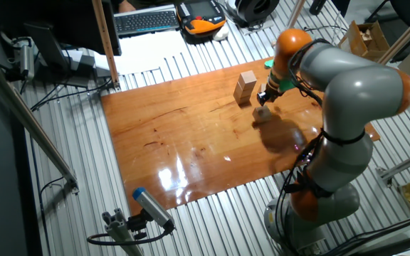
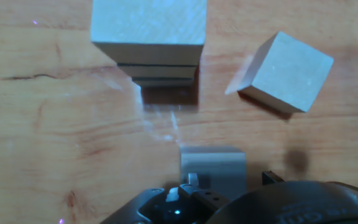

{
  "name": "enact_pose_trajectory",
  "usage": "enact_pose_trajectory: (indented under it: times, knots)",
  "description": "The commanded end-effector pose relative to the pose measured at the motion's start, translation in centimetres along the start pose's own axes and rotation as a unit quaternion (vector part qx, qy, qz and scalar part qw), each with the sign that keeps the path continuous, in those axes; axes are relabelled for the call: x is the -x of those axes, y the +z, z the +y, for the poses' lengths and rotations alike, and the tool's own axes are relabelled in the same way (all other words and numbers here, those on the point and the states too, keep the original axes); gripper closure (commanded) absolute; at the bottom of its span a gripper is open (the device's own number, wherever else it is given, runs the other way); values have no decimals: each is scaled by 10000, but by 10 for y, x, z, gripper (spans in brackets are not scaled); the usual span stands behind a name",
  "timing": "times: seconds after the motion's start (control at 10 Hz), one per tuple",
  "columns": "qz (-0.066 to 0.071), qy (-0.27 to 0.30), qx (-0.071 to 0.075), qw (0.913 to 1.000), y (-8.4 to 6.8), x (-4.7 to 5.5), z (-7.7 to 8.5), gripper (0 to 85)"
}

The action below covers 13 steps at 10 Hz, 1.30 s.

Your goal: Stack the blocks in a vertical line of five

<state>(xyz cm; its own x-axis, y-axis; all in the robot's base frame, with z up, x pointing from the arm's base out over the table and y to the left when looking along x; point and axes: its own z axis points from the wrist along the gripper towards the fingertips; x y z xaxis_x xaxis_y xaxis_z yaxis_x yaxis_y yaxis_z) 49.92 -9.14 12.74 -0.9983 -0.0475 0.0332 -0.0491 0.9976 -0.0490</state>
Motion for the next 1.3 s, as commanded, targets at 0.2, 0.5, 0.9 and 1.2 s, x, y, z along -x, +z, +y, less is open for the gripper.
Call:
enact_pose_trajectory:
  times: [0.2, 0.5, 0.9, 1.2]
  knots:
    - [247, -241, -144, 9993, 0, 0, 0, 340]
    - [-61, -499, 84, 9987, 0, 0, 0, 340]
    - [-222, -415, 47, 9989, 0, 0, 0, 340]
    - [-207, -268, -51, 9994, 0, 0, 0, 340]
